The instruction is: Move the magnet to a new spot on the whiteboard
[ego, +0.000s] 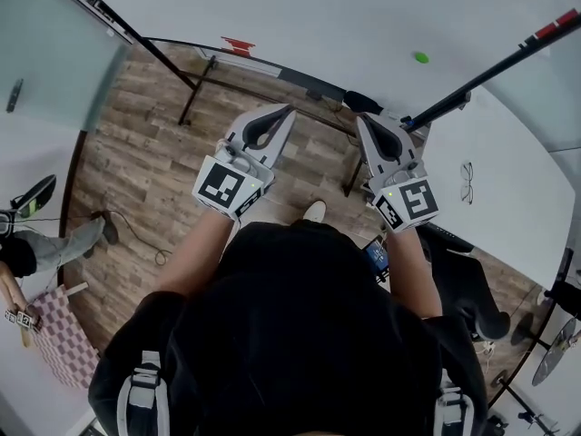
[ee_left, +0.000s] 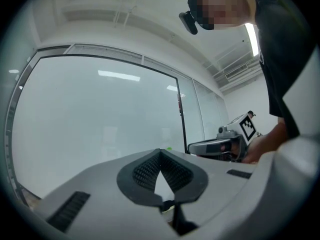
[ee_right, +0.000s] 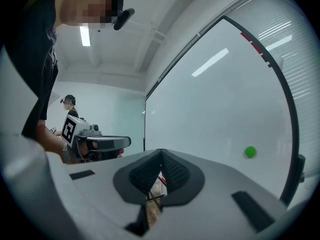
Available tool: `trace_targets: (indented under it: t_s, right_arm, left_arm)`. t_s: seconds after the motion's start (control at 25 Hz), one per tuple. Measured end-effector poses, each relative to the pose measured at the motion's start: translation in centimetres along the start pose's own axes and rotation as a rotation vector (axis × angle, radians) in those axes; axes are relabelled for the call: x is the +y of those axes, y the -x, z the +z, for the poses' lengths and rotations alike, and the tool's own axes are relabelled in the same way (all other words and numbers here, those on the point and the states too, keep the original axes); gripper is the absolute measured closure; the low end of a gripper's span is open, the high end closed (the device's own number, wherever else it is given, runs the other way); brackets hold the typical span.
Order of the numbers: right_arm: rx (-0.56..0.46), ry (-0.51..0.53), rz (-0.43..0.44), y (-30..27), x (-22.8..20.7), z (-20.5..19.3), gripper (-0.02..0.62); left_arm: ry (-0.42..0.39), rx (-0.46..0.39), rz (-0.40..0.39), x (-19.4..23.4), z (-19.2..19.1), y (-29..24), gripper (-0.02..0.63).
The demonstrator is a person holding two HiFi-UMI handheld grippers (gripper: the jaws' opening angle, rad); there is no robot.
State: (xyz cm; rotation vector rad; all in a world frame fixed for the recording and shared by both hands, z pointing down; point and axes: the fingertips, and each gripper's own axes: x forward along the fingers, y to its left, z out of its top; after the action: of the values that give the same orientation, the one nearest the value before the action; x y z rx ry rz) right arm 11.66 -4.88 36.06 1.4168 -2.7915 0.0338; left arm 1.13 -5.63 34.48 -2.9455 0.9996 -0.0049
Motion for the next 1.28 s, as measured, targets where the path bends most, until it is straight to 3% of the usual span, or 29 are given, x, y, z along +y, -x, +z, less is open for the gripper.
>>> trace_targets:
  t_s: [0.52, 0.8, 1.0, 1.28]
  right_arm:
    - [-0.010, -0.003, -0.026, -1.0, -4.0, -0.4, 0.595]
    - [0.000, -0.007, -0.149, -2.4, -6.5, -1.0, 0.595]
    - [0.004, 0.014, -0.330, -2.8, -9.0, -0.8, 0.595]
    - [0.029, -0.001, -0.484, -4.1, -10.4, -0.9, 0.595]
  left_arm:
    - [-0.023, 0.023, -0.036, 0.6, -0.7, -4.7, 0.604]
    - [0.005, 0.008, -0.102, 3.7, -1.3, -7.6, 0.604]
    - [0.008, 0.005, -0.222, 5.4, -1.6, -10.8, 0.604]
    - [0.018, 0.003, -0.378, 7.2, -1.8, -13.8, 0.604]
